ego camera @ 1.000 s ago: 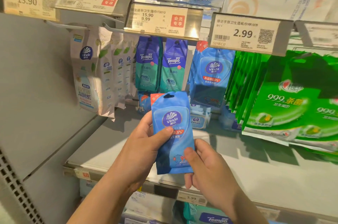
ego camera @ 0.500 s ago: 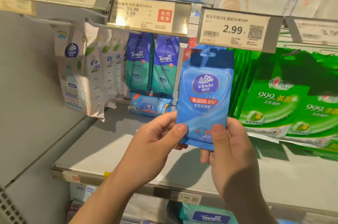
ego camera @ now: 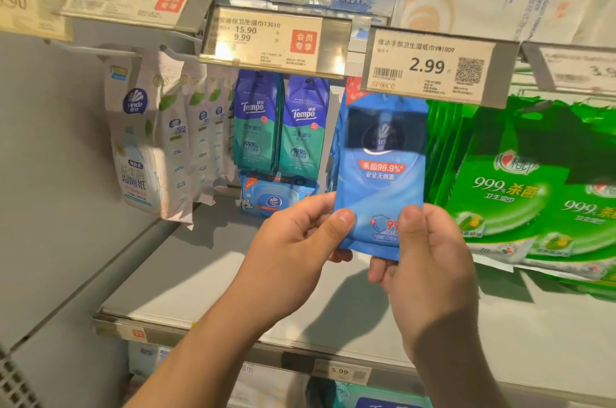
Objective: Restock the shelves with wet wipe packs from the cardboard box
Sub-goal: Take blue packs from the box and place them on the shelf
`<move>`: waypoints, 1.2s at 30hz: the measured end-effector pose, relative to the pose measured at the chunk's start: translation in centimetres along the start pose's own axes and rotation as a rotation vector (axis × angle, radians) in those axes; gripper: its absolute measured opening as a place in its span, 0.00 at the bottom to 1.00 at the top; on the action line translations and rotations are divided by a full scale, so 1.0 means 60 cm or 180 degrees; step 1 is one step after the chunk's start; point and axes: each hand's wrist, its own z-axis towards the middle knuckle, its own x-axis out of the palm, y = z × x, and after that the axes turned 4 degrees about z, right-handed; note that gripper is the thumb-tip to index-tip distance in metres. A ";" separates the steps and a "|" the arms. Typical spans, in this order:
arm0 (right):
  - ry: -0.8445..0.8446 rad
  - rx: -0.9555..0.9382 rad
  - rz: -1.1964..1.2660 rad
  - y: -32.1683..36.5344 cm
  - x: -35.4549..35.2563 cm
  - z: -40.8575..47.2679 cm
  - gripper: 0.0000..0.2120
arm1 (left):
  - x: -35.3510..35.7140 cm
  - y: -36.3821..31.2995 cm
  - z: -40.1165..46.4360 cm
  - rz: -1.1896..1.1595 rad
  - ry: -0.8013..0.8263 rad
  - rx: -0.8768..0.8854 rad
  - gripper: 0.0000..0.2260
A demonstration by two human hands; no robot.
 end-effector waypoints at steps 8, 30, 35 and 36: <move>0.0087 -0.0137 0.0004 -0.024 -0.003 -0.016 0.14 | -0.002 0.021 -0.012 0.0084 -0.0065 0.0013 0.11; -0.0088 0.0212 0.0570 -0.027 0.017 -0.009 0.15 | 0.011 0.025 0.009 0.0304 -0.0332 -0.0105 0.11; 0.0031 0.0642 0.1026 -0.049 0.032 -0.011 0.15 | 0.011 0.031 0.023 0.0476 -0.0571 -0.0227 0.08; 0.0013 0.0666 0.1072 -0.051 0.035 -0.007 0.14 | 0.012 0.029 0.027 0.0539 -0.0591 -0.0245 0.08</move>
